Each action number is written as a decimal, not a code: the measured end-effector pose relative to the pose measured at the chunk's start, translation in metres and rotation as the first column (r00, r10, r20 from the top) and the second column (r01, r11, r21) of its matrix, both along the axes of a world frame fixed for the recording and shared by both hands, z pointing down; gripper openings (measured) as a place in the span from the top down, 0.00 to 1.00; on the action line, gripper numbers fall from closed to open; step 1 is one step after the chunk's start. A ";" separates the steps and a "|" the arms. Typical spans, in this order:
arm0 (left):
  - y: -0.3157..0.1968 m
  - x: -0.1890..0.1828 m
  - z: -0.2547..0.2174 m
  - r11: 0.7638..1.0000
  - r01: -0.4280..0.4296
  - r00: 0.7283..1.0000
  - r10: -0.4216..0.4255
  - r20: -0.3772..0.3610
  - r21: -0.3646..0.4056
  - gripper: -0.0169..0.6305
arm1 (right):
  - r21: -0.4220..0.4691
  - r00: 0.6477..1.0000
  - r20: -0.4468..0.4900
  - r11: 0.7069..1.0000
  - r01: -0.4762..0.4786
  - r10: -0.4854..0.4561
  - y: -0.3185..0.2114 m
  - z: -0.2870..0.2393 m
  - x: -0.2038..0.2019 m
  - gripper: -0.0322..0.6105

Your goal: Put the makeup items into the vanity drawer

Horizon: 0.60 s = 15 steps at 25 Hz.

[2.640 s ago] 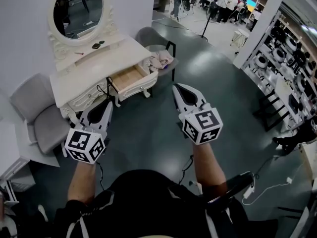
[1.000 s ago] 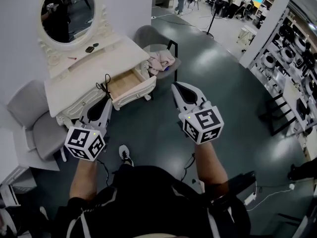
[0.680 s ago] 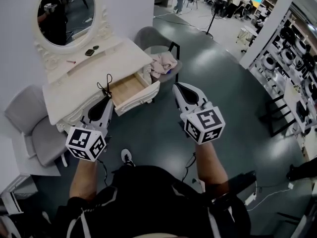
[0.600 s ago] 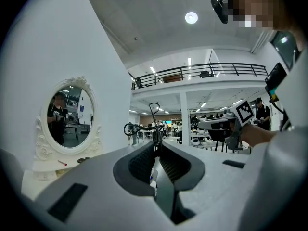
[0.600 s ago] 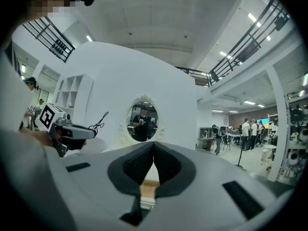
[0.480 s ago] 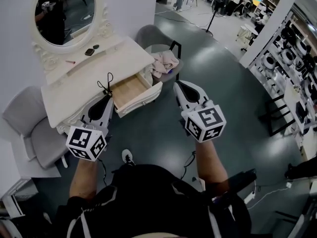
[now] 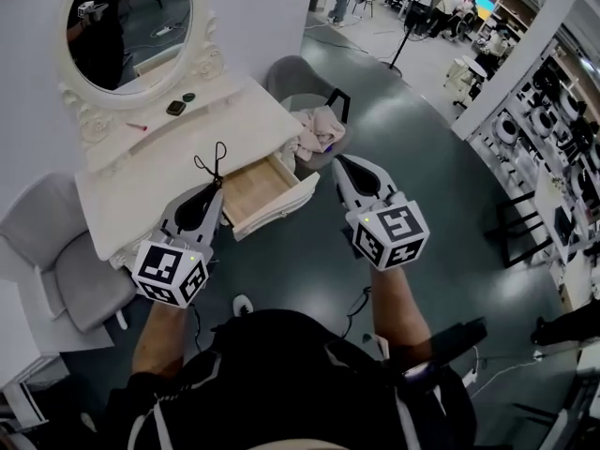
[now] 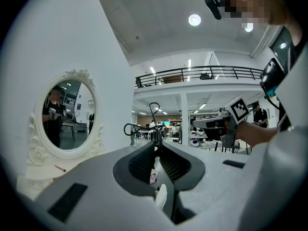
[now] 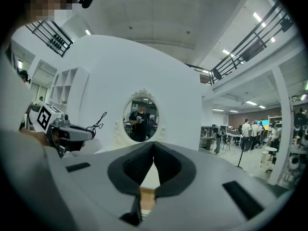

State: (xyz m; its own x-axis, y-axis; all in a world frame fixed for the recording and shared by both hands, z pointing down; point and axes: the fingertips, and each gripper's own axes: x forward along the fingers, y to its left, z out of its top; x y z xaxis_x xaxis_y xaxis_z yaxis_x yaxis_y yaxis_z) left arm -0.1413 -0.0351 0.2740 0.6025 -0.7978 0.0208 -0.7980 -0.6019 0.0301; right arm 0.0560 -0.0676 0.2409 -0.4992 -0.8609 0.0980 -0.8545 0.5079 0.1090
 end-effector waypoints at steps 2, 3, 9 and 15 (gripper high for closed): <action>-0.010 -0.009 0.002 1.000 -0.005 1.000 0.005 -0.003 -0.007 0.92 | -0.002 1.000 0.001 1.000 0.004 -0.004 -0.012 0.001 -0.011 0.94; -0.015 -0.013 0.003 1.000 -0.008 1.000 0.008 -0.004 -0.010 0.92 | -0.003 1.000 0.002 1.000 0.005 -0.005 -0.019 0.002 -0.016 0.94; -0.050 -0.040 0.011 1.000 -0.020 0.999 0.020 -0.029 -0.015 0.92 | -0.013 1.000 -0.005 1.000 -0.014 0.014 -0.063 0.008 -0.038 0.94; -0.074 -0.059 0.025 0.999 -0.016 0.999 0.014 -0.039 -0.043 0.92 | -0.050 0.999 -0.032 0.999 0.008 -0.010 -0.098 0.020 -0.061 0.94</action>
